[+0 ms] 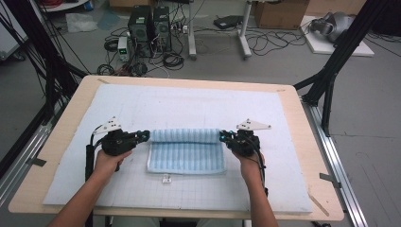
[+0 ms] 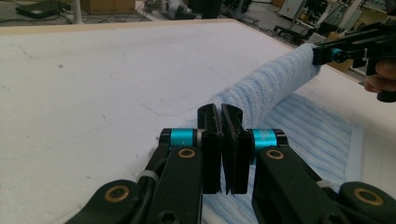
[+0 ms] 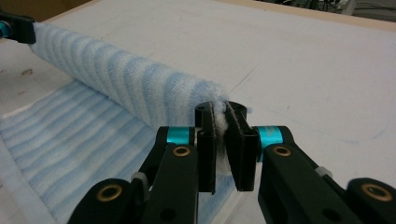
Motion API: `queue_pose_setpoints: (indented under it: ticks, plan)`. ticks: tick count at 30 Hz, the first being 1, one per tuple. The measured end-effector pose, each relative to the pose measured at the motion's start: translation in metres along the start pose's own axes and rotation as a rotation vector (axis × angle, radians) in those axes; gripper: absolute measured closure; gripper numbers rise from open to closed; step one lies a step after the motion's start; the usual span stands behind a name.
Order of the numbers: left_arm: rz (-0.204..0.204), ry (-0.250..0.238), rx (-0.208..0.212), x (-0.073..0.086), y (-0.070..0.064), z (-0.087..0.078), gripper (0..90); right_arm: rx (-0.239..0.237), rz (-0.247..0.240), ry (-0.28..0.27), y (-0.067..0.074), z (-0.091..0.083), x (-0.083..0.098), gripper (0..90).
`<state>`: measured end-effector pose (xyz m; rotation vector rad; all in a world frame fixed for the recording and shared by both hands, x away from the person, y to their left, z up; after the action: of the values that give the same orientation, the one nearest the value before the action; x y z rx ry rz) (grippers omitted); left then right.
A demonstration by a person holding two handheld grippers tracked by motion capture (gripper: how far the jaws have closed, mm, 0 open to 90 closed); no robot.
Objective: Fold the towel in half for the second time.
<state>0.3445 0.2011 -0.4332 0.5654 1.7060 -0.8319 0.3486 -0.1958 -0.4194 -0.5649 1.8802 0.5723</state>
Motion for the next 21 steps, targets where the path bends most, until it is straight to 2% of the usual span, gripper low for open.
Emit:
queue_pose_setpoints:
  ticks: [8,12,21]
  plan:
    - [0.011,0.013,0.014,0.015,-0.014,-0.012,86.2,-0.001,0.012,0.015,0.008,-0.011,0.017,83.2]
    - [0.002,0.024,0.024,0.019,-0.018,-0.015,86.2,-0.006,0.015,0.024,0.011,-0.015,0.024,83.6]
    - [0.018,0.025,0.044,0.025,-0.03,-0.025,86.2,-0.025,0.009,0.008,0.019,-0.029,0.035,83.6]
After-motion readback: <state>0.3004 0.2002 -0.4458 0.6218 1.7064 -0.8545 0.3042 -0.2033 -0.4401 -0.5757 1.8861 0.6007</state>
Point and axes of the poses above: each handheld gripper's, and its own axes: z roughly forward along the jaws, x roughly out of its underside, y roughly to its left, the point moved 2 cm from there along z, roughly forward along the jaws, and after that the axes turned 9 degrees about -y, right-handed, at the moved point
